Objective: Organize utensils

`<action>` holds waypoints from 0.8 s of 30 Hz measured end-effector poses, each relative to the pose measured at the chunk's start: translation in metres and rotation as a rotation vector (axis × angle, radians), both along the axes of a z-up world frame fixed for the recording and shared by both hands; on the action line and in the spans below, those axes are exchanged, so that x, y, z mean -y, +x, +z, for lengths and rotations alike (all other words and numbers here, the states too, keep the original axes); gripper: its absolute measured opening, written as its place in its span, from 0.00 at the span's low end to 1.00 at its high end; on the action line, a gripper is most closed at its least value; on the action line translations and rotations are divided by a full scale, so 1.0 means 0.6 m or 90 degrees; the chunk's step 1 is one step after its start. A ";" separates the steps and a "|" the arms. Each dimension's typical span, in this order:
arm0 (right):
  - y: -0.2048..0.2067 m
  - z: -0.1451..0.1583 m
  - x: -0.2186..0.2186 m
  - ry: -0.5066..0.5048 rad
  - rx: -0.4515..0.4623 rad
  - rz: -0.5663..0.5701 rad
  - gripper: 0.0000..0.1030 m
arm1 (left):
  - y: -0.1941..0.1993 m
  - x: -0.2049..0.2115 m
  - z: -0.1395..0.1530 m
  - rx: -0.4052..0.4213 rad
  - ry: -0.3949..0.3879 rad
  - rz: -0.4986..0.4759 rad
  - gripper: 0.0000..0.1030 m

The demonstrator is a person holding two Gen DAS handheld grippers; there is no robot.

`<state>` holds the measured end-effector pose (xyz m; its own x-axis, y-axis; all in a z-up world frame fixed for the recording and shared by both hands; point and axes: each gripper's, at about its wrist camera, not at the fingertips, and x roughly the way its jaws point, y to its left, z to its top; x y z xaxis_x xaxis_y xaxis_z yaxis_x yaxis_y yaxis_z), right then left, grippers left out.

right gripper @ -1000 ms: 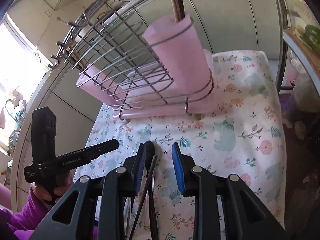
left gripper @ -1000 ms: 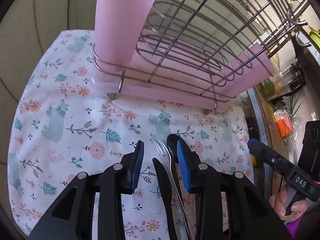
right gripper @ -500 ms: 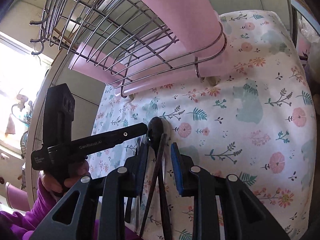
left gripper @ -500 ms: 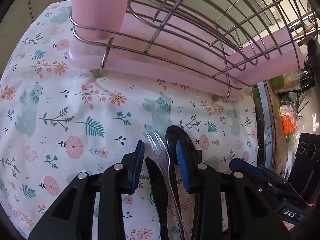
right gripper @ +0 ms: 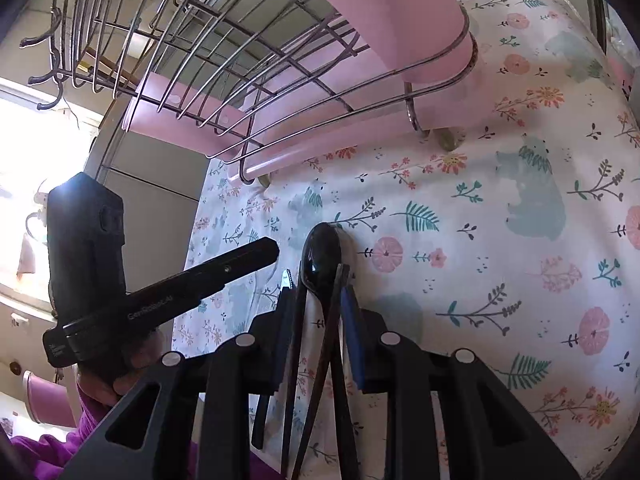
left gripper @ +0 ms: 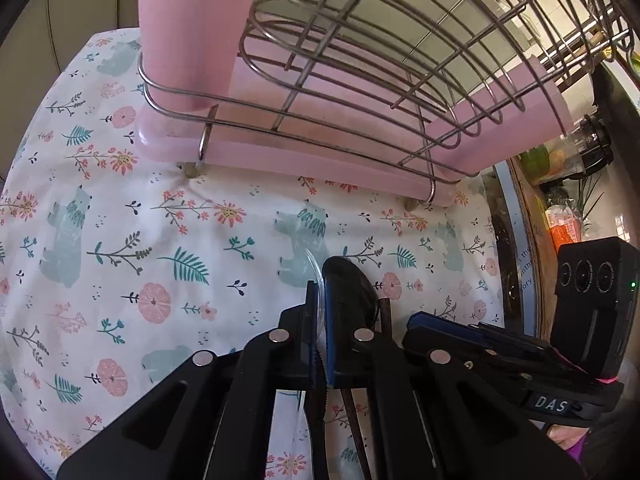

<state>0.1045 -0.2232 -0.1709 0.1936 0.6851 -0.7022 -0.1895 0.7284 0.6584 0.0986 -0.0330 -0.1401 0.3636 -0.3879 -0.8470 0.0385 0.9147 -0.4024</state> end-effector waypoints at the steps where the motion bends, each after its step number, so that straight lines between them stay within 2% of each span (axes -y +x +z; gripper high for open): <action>1: 0.003 -0.003 -0.004 -0.003 -0.004 0.000 0.23 | -0.002 -0.003 0.003 0.004 -0.004 0.003 0.02; 7: 0.012 -0.022 -0.018 -0.023 -0.019 0.001 0.19 | -0.008 -0.023 0.021 0.022 -0.017 0.012 0.02; 9: 0.014 -0.028 -0.021 -0.029 -0.023 -0.001 0.09 | -0.010 -0.027 0.027 0.029 -0.015 0.014 0.02; 13: 0.010 -0.029 -0.024 -0.029 -0.013 -0.001 0.07 | -0.016 -0.032 0.035 0.040 -0.013 0.018 0.02; 20: -0.008 0.003 0.000 -0.027 0.031 -0.016 0.06 | -0.038 -0.049 0.058 0.074 0.005 0.026 0.02; 24: -0.018 0.037 0.022 -0.010 0.074 -0.034 0.06 | -0.051 -0.058 0.083 0.108 0.015 0.035 0.02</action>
